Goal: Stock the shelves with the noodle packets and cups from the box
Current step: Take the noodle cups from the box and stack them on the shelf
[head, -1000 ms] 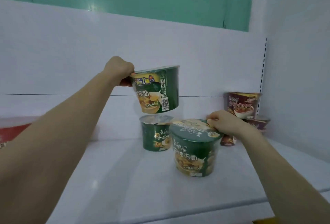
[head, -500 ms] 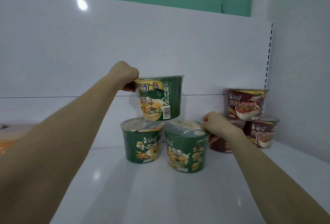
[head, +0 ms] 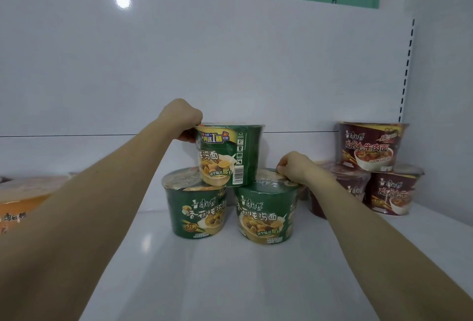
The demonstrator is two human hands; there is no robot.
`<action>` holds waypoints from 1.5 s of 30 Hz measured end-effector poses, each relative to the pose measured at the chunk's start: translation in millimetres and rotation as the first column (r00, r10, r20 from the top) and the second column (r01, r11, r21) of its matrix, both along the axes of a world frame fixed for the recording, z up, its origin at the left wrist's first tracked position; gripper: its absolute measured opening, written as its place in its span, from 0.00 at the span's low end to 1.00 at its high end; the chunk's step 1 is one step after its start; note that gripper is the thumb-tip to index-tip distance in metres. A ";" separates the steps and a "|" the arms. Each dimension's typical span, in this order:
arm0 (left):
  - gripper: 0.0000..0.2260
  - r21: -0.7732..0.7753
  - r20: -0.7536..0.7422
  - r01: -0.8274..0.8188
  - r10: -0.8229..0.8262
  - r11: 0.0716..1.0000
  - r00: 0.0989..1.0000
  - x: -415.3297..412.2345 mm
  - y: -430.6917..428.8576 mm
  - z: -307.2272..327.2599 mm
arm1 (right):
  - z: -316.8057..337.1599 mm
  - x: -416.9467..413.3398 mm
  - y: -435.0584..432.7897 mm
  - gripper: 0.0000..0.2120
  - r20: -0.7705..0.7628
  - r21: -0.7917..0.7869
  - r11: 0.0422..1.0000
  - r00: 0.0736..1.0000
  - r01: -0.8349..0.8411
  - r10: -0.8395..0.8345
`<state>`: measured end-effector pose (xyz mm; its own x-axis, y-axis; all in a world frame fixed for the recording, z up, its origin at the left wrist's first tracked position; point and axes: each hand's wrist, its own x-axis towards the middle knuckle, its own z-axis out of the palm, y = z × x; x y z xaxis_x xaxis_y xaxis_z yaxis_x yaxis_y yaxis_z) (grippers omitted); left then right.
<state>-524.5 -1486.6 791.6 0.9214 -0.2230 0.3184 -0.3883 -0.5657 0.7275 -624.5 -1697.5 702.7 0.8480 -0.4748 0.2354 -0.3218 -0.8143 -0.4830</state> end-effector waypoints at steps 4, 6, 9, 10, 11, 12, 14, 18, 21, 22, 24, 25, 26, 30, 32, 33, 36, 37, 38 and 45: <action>0.10 0.010 0.000 -0.011 0.011 1.000 1.000 5.8 -0.7 -1.8 | -1.0 22.7 -6.5 0.13 -0.037 -0.011 1.000 0.999 -0.011 0.010; 0.10 0.010 0.006 -0.015 0.015 1.000 1.000 8.6 -1.3 -2.2 | -1.4 31.3 -9.9 0.13 -0.047 -0.009 1.000 0.999 0.007 -0.007; 0.10 0.010 0.015 -0.024 0.024 1.000 1.000 12.8 -2.3 -3.3 | -3.1 44.2 -13.1 0.15 -0.043 -0.014 1.000 0.999 0.028 -0.028; 0.10 0.009 0.019 -0.026 0.026 1.000 0.999 14.2 -2.3 -3.7 | -3.6 48.2 -13.5 0.15 -0.039 -0.012 0.999 0.999 0.029 -0.030; 0.10 0.006 0.023 -0.026 0.026 1.000 0.999 15.5 -2.3 -3.9 | -3.8 51.7 -13.9 0.14 -0.032 -0.010 0.999 0.999 0.030 -0.031; 0.10 -0.001 0.025 -0.027 0.027 1.000 0.999 17.1 -2.3 -4.1 | -3.7 54.9 -14.3 0.14 -0.028 -0.007 0.999 0.999 0.032 -0.032; 0.09 -0.010 0.033 -0.037 0.037 0.999 0.999 19.9 -2.4 -4.7 | -3.1 60.0 -15.4 0.13 -0.020 -0.007 0.999 0.999 0.034 -0.035; 0.09 0.000 0.029 -0.049 0.049 0.999 0.998 21.5 -2.6 -4.6 | -3.8 65.2 -17.8 0.11 -0.001 -0.009 0.999 0.999 0.035 -0.035; 0.10 0.042 0.011 -0.054 0.054 0.998 0.999 19.1 -2.9 -4.6 | -4.6 65.9 -19.5 0.11 0.002 -0.005 0.999 0.999 0.038 -0.038; 0.10 0.060 0.003 -0.055 0.055 0.997 0.998 17.8 -2.8 -4.3 | -4.7 65.6 -19.6 0.11 0.001 -0.001 0.999 0.999 0.040 -0.040; 0.11 0.082 0.000 -0.055 0.055 0.995 0.998 15.0 -2.2 -3.7 | -5.1 65.2 -20.0 0.13 0.012 0.014 0.999 0.999 0.047 -0.047; 0.11 0.080 0.001 -0.053 0.053 0.995 0.999 13.9 -2.3 -3.9 | -5.4 64.8 -20.1 0.14 0.024 0.022 0.998 0.998 0.052 -0.052; 0.11 0.069 0.002 -0.050 0.050 0.996 0.999 12.9 -2.2 -4.1 | -5.6 63.7 -20.1 0.14 0.037 0.030 0.998 0.998 0.057 -0.058; 0.11 -0.020 -0.005 -0.023 0.023 1.000 1.000 5.9 -0.1 -6.1 | -3.3 54.5 -17.9 0.13 0.126 0.036 0.996 0.989 0.078 -0.082; 0.12 -0.056 0.030 -0.020 0.022 0.998 0.999 0.9 2.6 -6.4 | -0.2 47.8 -15.3 0.14 0.176 0.016 0.996 0.981 0.082 -0.084; 0.13 -0.036 0.088 -0.043 0.046 0.998 0.995 -1.3 4.6 -8.1 | 0.9 44.1 -13.6 0.13 0.190 -0.002 0.997 0.979 0.080 -0.078; 0.14 0.116 0.391 -0.224 0.163 0.968 0.906 -21.7 13.4 -17.7 | 3.5 30.2 -7.2 0.12 0.217 -0.066 0.996 0.975 0.065 -0.049; 0.15 0.159 0.496 -0.278 0.167 0.947 0.852 -32.8 17.0 -21.8 | 4.2 24.4 -4.9 0.12 0.225 -0.090 0.994 0.973 0.064 -0.042; 0.15 0.190 0.584 -0.320 0.156 0.928 0.797 -44.8 21.1 -26.3 | 4.8 18.6 -2.5 0.12 0.232 -0.112 0.992 0.972 0.065 -0.037; 0.14 0.441 0.726 -0.322 -0.122 0.838 0.677 -128.0 52.0 -66.8 | 10.1 -19.8 22.9 0.11 0.239 -0.198 0.979 0.971 0.051 -0.002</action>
